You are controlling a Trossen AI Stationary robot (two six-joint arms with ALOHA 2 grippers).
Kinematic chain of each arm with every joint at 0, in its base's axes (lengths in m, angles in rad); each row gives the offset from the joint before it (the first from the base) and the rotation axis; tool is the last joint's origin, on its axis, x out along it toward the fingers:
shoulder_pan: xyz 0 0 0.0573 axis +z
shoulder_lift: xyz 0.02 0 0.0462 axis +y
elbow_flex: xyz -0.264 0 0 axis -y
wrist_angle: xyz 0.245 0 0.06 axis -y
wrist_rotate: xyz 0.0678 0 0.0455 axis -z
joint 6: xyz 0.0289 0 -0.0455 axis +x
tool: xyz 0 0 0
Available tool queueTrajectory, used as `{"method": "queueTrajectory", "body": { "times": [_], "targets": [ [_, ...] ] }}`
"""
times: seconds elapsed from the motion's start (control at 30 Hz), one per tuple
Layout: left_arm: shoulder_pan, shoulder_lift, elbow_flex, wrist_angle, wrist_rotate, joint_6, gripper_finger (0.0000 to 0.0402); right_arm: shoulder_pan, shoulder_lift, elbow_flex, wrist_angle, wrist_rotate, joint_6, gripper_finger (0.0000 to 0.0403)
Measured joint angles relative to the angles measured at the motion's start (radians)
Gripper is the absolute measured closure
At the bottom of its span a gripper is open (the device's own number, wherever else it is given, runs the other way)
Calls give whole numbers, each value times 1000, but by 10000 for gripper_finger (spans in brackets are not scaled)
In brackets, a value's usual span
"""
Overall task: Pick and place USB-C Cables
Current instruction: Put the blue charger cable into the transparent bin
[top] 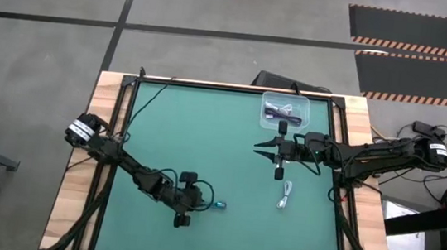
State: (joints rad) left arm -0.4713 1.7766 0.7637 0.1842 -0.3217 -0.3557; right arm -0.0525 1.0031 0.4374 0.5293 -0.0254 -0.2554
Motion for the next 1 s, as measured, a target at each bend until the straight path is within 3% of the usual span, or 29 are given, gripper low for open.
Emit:
{"method": "queueTrajectory", "body": {
  "times": [0.6,0.8,1.0],
  "targets": [
    [41,-204,-43,14,-121,263,381,7,-8,-20,40,-37,-32,335],
    [47,-284,-51,145,-125,374,380,9,-19,-26,43,-72,-44,335],
    [52,-303,-53,334,-124,520,380,22,-19,-56,174,-115,-63,335]
  ]
}}
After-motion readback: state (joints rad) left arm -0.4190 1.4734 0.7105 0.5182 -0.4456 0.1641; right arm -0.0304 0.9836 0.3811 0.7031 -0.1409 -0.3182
